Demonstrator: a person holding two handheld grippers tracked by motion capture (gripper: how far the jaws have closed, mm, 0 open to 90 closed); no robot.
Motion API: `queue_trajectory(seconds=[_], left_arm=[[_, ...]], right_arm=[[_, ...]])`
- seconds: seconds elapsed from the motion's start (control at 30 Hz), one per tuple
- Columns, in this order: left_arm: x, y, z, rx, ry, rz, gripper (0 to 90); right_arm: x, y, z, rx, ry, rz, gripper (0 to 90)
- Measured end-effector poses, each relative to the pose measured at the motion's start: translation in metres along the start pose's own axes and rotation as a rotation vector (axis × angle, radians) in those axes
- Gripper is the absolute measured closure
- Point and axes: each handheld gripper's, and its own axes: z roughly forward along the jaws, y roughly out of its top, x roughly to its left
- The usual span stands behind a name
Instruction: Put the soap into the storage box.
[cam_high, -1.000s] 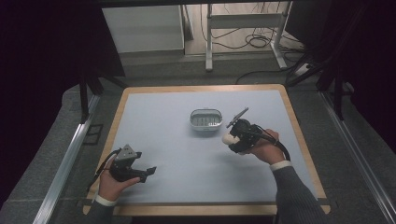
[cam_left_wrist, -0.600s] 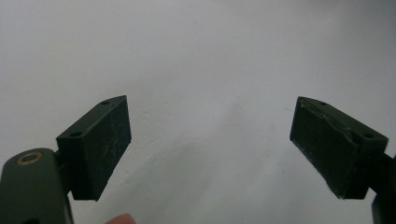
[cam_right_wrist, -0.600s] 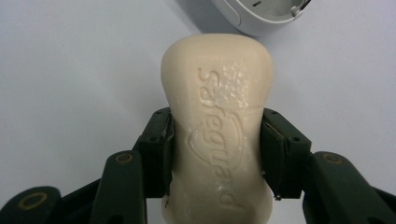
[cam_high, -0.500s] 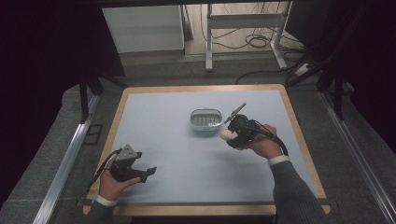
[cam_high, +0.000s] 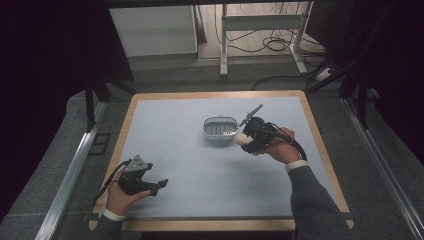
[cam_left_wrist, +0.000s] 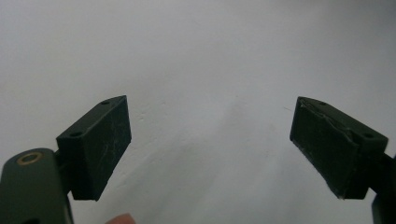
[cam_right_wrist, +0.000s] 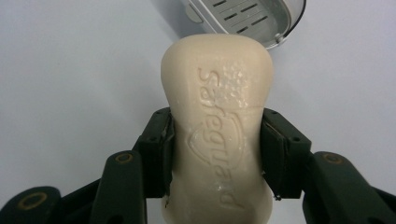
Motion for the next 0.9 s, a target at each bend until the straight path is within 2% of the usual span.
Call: queue_trajectory(seconds=[0.9], left_arm=[[-0.001, 0.000, 0.001, 0.002, -0.002, 0.003, 13.0]], right_arm=[[-0.015, 0.022, 0.003, -0.053, 0.000, -0.021, 49.3]])
